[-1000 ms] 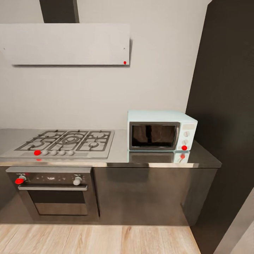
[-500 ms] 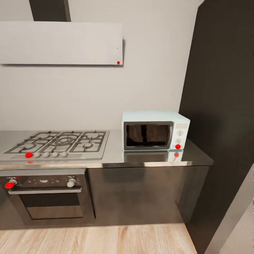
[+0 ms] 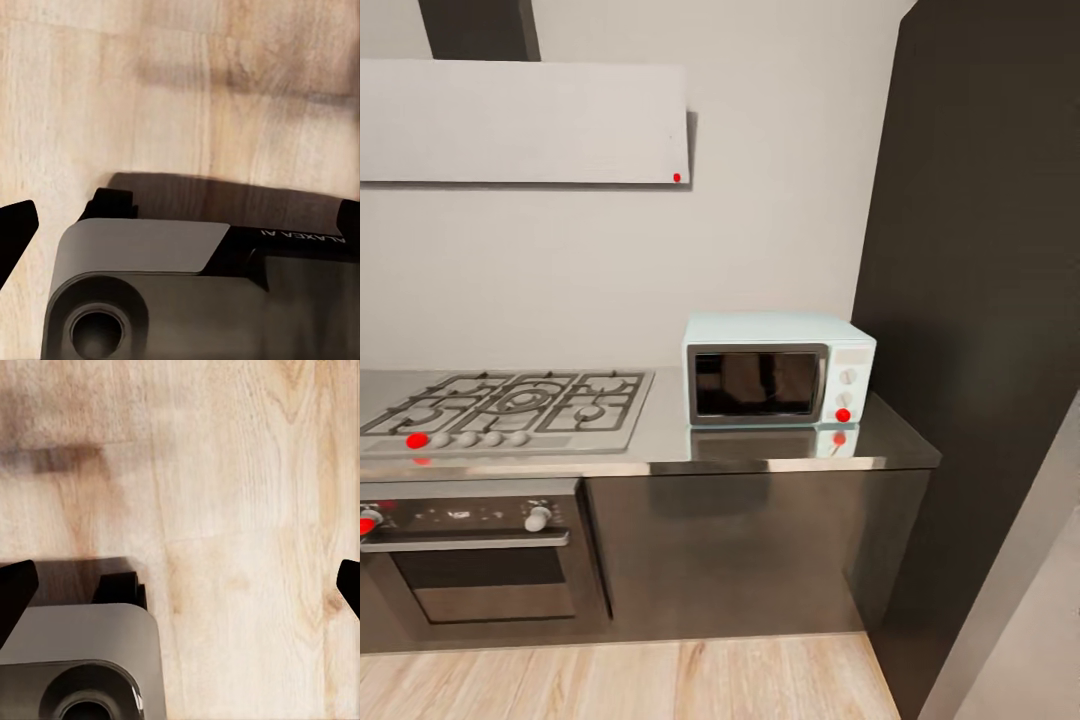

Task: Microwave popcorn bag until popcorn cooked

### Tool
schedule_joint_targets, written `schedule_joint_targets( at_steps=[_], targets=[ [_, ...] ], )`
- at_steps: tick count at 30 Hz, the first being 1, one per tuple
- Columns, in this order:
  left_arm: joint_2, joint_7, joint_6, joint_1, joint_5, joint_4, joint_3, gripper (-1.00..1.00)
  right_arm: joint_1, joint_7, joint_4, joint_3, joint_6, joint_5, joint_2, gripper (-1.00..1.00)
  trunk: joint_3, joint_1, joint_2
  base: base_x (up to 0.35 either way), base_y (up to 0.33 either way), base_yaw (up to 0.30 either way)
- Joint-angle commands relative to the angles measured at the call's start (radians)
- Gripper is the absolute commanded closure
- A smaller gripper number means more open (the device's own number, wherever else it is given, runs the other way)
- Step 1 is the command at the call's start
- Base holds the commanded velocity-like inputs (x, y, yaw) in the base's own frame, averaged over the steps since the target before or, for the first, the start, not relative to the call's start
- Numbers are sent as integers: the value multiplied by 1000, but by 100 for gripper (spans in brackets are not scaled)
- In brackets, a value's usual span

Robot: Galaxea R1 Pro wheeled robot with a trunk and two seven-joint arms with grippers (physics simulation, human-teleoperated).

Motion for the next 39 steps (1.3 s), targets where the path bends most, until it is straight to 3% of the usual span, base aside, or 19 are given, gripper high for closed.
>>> schedule_joint_targets(
  at_steps=[1, 14, 17, 21, 23, 25, 26, 27, 29, 32, 33, 34, 39],
  targets=[
    [0, -3, -2, -1, 10, 1, -7, -100, -1, -1, 3, -9, -6, 10, 0, -100, -1, 0, -1, 0, -41, 0],
    [2, 4, -2, -1, 12, 1, -6, -100, 0, 2, 3, -7, -6, 17, 7, -100, -1, 0, -1, 0, -5, 0],
    [3, 6, -2, -1, 12, 1, -6, -100, -1, 3, 3, -6, -5, 39, 9, -100, -1, 0, -1, 0, 0, 0],
    [6, 8, -2, -1, 13, 1, -5, -100, -1, 9, 2, -6, -4, 128, 17, -100, -1, 0, -1, 0, 0, 0],
    [5, 9, -2, -1, 12, 1, -5, -100, -2, 12, -3, -7, -4, 147, 19, -100, -1, 0, -1, 0, 0, 0],
    [4, 9, -2, -1, 13, 1, -5, -100, -2, 24, -16, -8, 1, 156, 42, -100, -1, 0, -1, 0, 0, 0],
    [3, 9, -2, -1, 12, 1, -5, -100, -2, 49, -48, -7, 5, 161, 84, -100, -1, 0, -1, 0, 0, 0],
    [3, 9, -2, -1, 12, 1, -5, -100, -2, 61, -77, -7, 7, 162, 102, -100, -1, 0, -1, 0, 0, 0],
    [2, 9, -2, -1, 12, 1, -5, -100, -2, 76, -159, -7, 29, 164, 123, -100, -1, 0, -1, 0, 0, 0],
    [1, 8, -2, -1, 12, 1, -5, -100, -2, 90, -328, -7, 129, 160, 136, -100, -1, 0, -1, 0, 0, 0],
    [1, 8, -2, -1, 12, 1, -5, -100, -2, 106, -428, -7, 195, 158, 142, -100, -1, 0, -1, 0, 0, 0],
    [0, 9, -2, -1, 12, 2, -5, -100, -2, 139, -599, -6, 319, 158, 178, -100, -1, 0, -1, 0, 0, 0],
    [0, 9, -2, -1, 12, 1, -5, -100, -2, 158, -932, -4, 549, 155, 244, -100, -1, 0, -1, 0, 0, 0]
  ],
)
